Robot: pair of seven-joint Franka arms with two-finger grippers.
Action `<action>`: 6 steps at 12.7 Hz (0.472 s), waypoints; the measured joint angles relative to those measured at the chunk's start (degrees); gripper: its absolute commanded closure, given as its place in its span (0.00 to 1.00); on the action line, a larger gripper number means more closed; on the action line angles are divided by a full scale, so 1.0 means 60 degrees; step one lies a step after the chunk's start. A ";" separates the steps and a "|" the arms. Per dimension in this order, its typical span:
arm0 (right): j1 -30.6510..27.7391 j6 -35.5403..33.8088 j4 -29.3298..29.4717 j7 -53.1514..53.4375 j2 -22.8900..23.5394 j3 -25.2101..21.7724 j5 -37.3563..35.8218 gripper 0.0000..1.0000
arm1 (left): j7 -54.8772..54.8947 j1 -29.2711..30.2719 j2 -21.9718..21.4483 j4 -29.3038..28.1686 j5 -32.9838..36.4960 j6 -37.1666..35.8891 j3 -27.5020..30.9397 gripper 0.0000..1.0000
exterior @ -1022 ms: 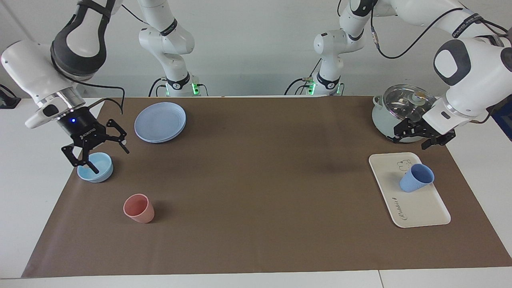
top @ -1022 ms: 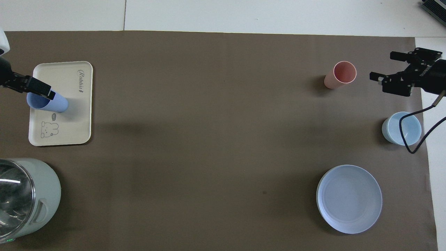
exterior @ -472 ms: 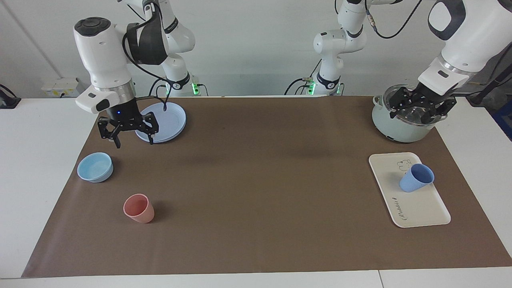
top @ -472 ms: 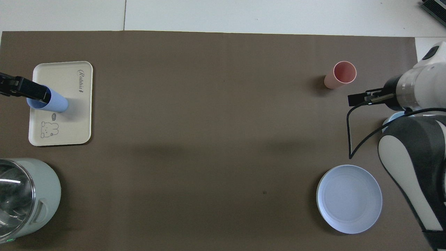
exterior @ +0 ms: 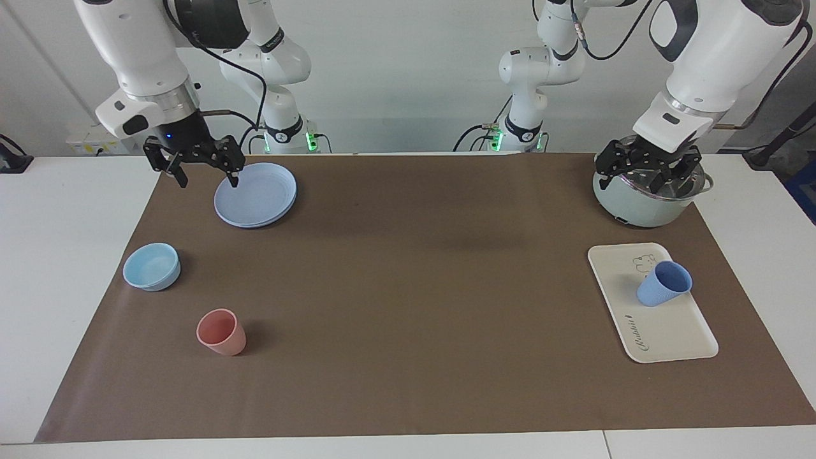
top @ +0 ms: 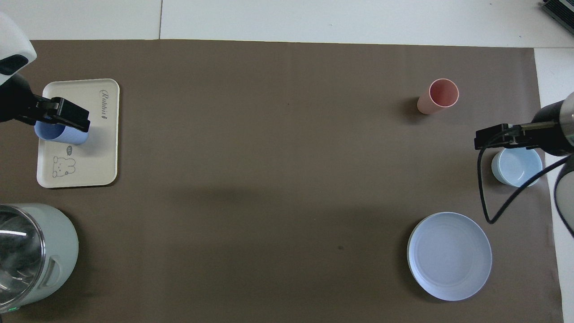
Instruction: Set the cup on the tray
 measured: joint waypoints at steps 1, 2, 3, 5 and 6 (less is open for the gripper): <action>-0.0023 -0.0034 -0.0001 0.0000 0.0059 -0.0003 0.0006 0.00 | -0.0060 0.0000 -0.0200 -0.0421 0.0000 0.0275 0.0004 0.00; 0.0008 -0.0180 -0.0002 0.0004 0.0087 0.0015 0.0006 0.00 | -0.0100 -0.0001 -0.0391 -0.0741 0.0000 0.0418 0.0010 0.00; 0.0024 -0.0318 0.0001 0.0032 0.0089 0.0045 0.0005 0.00 | -0.0124 -0.0001 -0.0531 -0.0911 0.0000 0.0452 0.0027 0.00; 0.0130 -0.0337 0.0032 0.0058 0.0089 -0.0025 -0.0005 0.00 | -0.0133 0.0000 -0.0691 -0.1009 0.0000 0.0468 0.0068 0.00; 0.0415 -0.0348 0.0044 0.0064 0.0089 -0.0301 -0.0011 0.00 | -0.0155 0.0000 -0.0722 -0.1009 0.0000 0.0484 0.0079 0.00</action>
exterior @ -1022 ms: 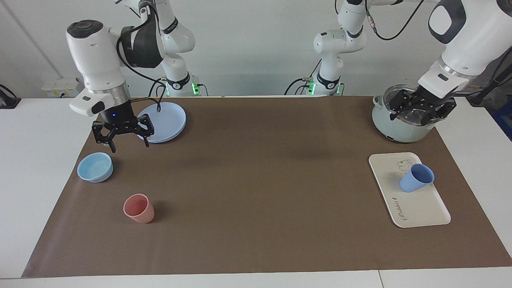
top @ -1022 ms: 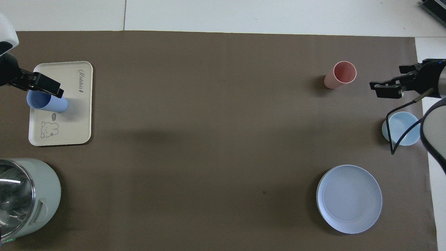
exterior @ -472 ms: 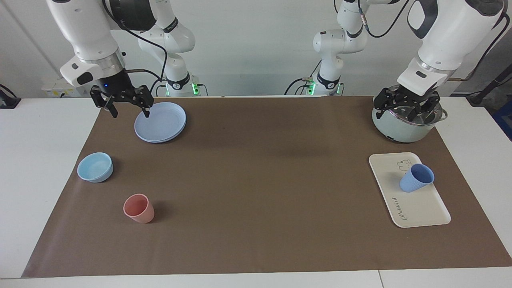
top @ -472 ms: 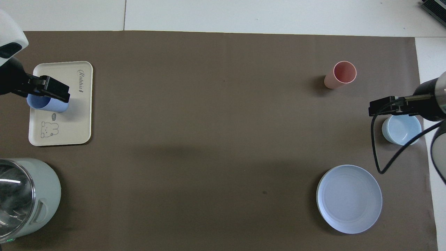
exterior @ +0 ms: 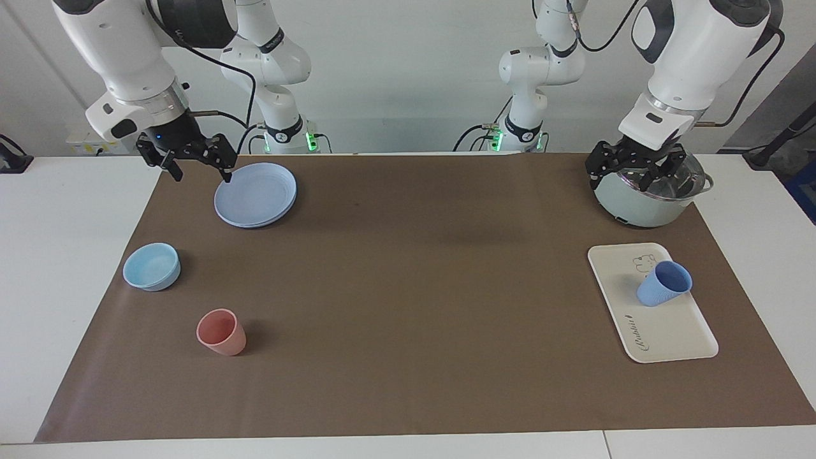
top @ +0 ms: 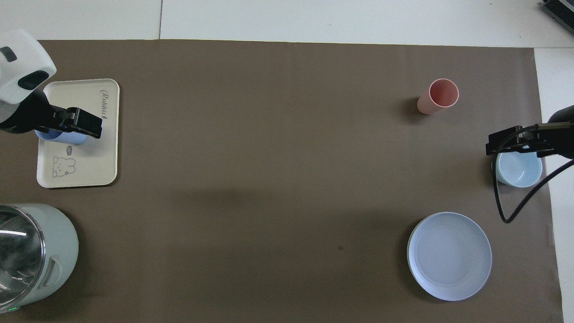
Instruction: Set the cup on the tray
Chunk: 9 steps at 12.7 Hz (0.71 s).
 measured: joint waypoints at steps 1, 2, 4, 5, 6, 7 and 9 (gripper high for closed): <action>0.0373 -0.0009 0.0007 0.0007 0.0000 -0.0394 -0.0001 0.00 | -0.0067 0.0001 -0.0022 0.0000 0.0000 0.0033 0.0010 0.00; 0.0566 -0.0027 0.0008 0.0009 0.0000 -0.0637 -0.0001 0.00 | -0.0161 0.0003 -0.0037 0.0000 0.0000 0.0076 0.0022 0.00; 0.0603 -0.0096 0.0026 0.0010 -0.0005 -0.0756 0.0001 0.00 | -0.0299 0.0018 -0.0069 0.0000 0.0000 0.0113 0.0037 0.00; 0.0608 -0.0210 0.0026 0.0010 -0.0038 -0.0760 0.0002 0.00 | -0.0317 0.0027 -0.0092 0.0000 0.0000 0.0127 0.0043 0.00; 0.0633 -0.0367 0.0009 0.0010 -0.0106 -0.0760 0.0002 0.00 | -0.0322 0.0031 -0.0112 0.0000 0.0000 0.0139 0.0048 0.00; 0.0660 -0.0425 -0.0026 0.0010 -0.0180 -0.0760 0.0002 0.00 | -0.0328 0.0033 -0.0122 0.0000 0.0000 0.0142 0.0051 0.00; 0.0701 -0.0464 -0.0049 0.0010 -0.0282 -0.0760 0.0002 0.00 | -0.0333 0.0045 -0.0125 0.0000 0.0000 0.0146 0.0061 0.00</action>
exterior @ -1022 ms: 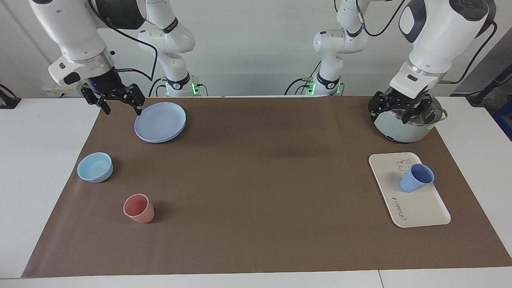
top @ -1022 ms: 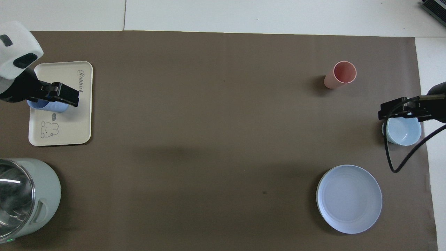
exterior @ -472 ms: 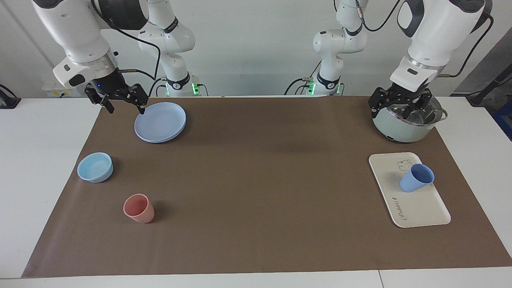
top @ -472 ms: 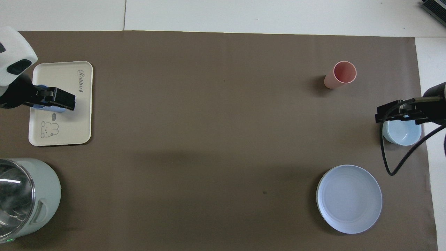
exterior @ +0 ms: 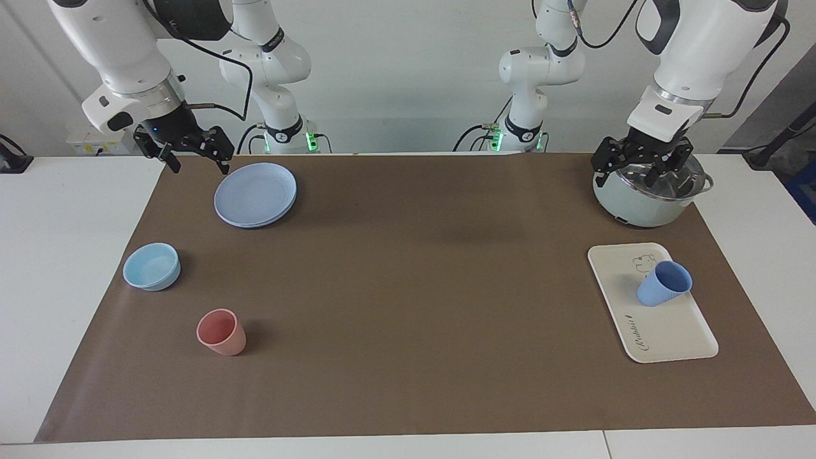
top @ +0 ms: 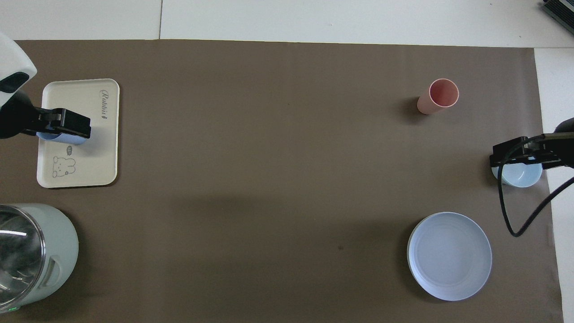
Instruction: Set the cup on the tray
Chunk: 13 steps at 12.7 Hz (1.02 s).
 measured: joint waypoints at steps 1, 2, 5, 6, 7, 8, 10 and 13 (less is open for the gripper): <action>0.0006 -0.0014 0.0000 0.0000 -0.0019 0.0000 0.0000 0.00 | 0.0000 0.0005 0.0000 0.0000 0.0000 -0.0004 0.0007 0.00; 0.0007 -0.0028 0.0000 0.0000 -0.0032 0.0000 0.0000 0.00 | 0.0000 0.0007 -0.0001 0.0000 0.0000 -0.0008 0.0011 0.00; 0.0007 -0.0059 0.0000 0.0000 -0.0041 -0.0005 -0.0002 0.00 | 0.0000 0.0010 -0.0009 -0.0006 0.0000 -0.0019 0.0026 0.00; 0.0007 -0.0095 -0.0001 0.0000 -0.0041 -0.0005 -0.0002 0.00 | 0.0000 0.0010 -0.0009 -0.0008 0.0000 -0.0019 0.0030 0.00; 0.0007 -0.0107 -0.0001 0.0000 -0.0041 -0.0005 -0.0003 0.00 | 0.0000 0.0010 -0.0010 -0.0011 0.0000 -0.0018 0.0031 0.00; 0.0007 -0.0108 0.0000 0.0000 -0.0041 -0.0005 -0.0003 0.00 | 0.0000 0.0010 -0.0011 -0.0012 0.0000 -0.0018 0.0031 0.00; 0.0007 -0.0108 -0.0001 0.0000 -0.0041 -0.0005 -0.0003 0.00 | 0.0000 0.0010 -0.0015 -0.0014 0.0000 -0.0018 0.0031 0.00; 0.0007 -0.0110 -0.0001 0.0000 -0.0041 -0.0005 -0.0003 0.00 | 0.0000 0.0010 -0.0021 -0.0030 0.0000 -0.0018 0.0031 0.00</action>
